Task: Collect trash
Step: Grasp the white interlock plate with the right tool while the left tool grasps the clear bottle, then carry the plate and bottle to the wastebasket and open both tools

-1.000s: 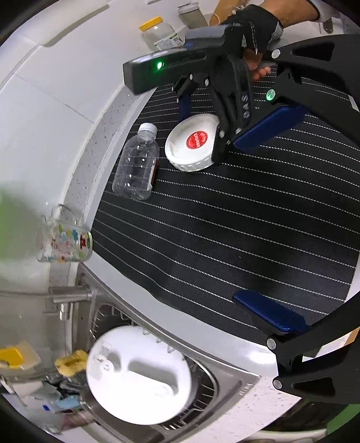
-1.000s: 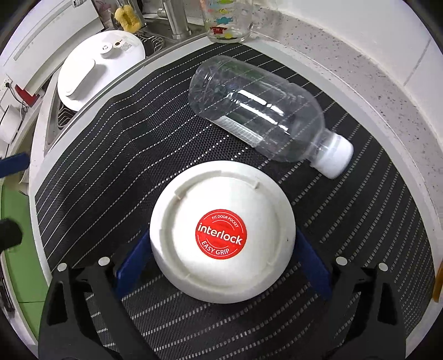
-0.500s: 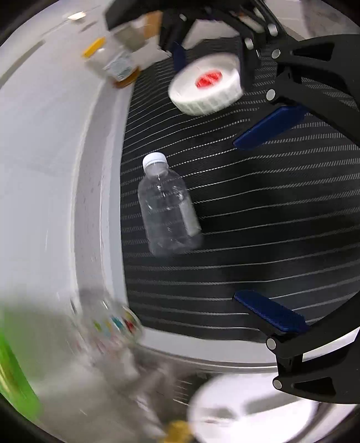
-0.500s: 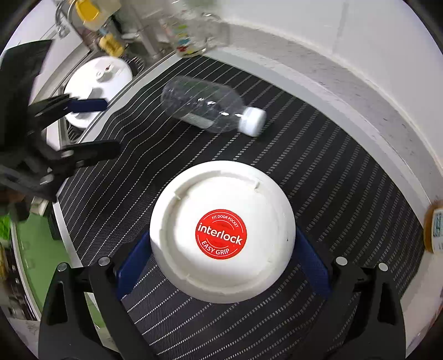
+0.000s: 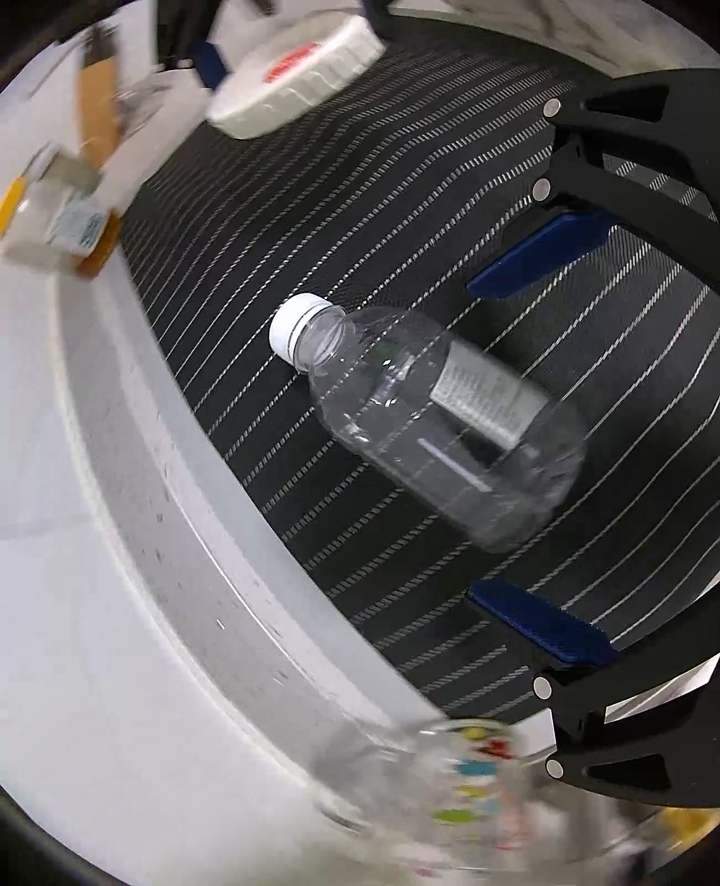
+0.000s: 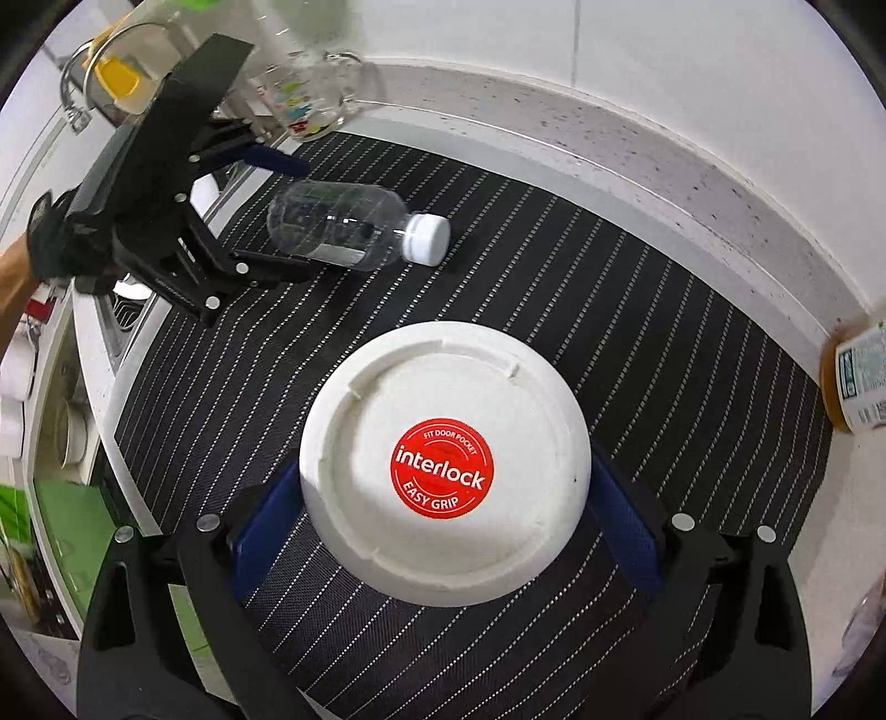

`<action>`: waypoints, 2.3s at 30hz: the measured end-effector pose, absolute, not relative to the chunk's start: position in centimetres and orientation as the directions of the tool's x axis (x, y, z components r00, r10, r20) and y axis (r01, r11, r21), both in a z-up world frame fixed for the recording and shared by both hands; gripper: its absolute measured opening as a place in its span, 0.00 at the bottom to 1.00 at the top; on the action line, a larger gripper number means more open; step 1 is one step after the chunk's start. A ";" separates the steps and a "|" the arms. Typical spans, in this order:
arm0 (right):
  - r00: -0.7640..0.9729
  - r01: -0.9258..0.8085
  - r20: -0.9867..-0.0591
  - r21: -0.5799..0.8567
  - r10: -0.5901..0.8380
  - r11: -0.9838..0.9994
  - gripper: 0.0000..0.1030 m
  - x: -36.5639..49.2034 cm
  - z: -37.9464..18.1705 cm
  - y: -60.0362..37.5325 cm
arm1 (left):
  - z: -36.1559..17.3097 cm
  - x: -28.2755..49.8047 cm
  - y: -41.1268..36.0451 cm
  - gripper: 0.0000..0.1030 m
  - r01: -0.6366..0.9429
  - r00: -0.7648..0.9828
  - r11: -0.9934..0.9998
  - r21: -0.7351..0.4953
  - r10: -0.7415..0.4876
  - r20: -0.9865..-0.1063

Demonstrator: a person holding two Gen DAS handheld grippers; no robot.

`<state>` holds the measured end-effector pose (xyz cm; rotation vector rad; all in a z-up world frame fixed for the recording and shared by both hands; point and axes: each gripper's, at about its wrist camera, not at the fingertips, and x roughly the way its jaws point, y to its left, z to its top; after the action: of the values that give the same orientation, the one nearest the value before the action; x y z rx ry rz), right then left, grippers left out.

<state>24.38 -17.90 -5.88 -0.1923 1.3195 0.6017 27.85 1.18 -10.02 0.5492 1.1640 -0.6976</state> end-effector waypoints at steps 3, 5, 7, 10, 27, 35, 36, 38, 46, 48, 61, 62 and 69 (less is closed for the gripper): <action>0.126 -0.483 -0.948 0.199 0.293 0.853 0.92 24.3 -6.1 -18.6 | -10.9 28.5 0.1 0.95 0.796 0.204 0.604 0.045 -0.197 -0.959; 0.126 -0.466 -0.949 0.200 0.289 0.862 0.92 24.3 -6.2 -19.2 | -11.3 28.9 -0.3 0.94 0.811 0.182 0.584 0.032 -0.199 -0.963; 0.127 -0.453 -0.950 0.200 0.285 0.869 0.92 24.1 -6.3 -19.6 | -11.7 29.3 -0.8 0.77 0.813 0.178 0.581 0.036 -0.189 -0.966; 0.129 -0.432 -0.951 0.201 0.281 0.879 0.92 23.8 -6.4 -20.2 | -11.8 29.4 -1.5 0.63 0.806 0.166 0.591 0.029 -0.178 -0.970; 0.162 -0.506 -0.926 0.219 0.341 0.835 0.92 23.7 -5.3 -19.5 | -9.1 22.4 1.3 0.56 0.426 0.302 0.900 -0.087 -0.233 -0.925; 0.151 -0.581 -0.904 0.246 0.400 0.776 0.92 23.0 -4.9 -19.3 | -7.0 15.8 1.0 0.56 0.190 0.402 0.969 -0.157 -0.223 -0.888; 0.152 -0.587 -0.902 0.246 0.403 0.771 0.92 23.0 -4.8 -19.4 | -6.6 15.1 0.9 0.56 0.164 0.412 0.974 -0.159 -0.214 -0.886; 0.153 -0.620 -0.898 0.239 0.413 0.748 0.92 22.7 -4.6 -19.6 | -5.8 13.3 0.3 0.56 0.099 0.435 0.981 -0.166 -0.193 -0.879; 0.149 -0.773 -0.876 0.185 0.458 0.606 0.92 20.5 -3.2 -19.0 | -3.2 4.0 -0.6 0.56 -0.194 0.505 0.966 -0.170 -0.050 -0.862; 0.138 -0.805 -0.872 0.177 0.469 0.566 0.92 19.7 -2.9 -18.4 | -2.7 1.2 -0.5 0.56 -0.264 0.514 0.950 -0.168 -0.009 -0.858; -0.102 -0.979 -0.819 0.182 0.564 0.088 0.92 2.8 0.6 -8.6 | -0.9 -20.2 1.2 0.56 -0.656 0.465 0.740 -0.148 0.241 -0.852; -0.124 -0.980 -0.817 0.188 0.563 0.057 0.92 1.3 0.6 -7.8 | -1.0 -22.5 1.4 0.56 -0.686 0.452 0.712 -0.148 0.258 -0.854; -0.238 -0.971 -0.821 0.219 0.519 -0.099 0.92 -9.6 -1.3 -3.6 | -2.8 -34.8 3.1 0.56 -0.801 0.388 0.580 -0.148 0.316 -0.865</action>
<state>-9.61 -3.64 -1.25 -0.6847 0.9274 1.6193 -34.85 3.06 -2.83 -0.6203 0.9113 0.7715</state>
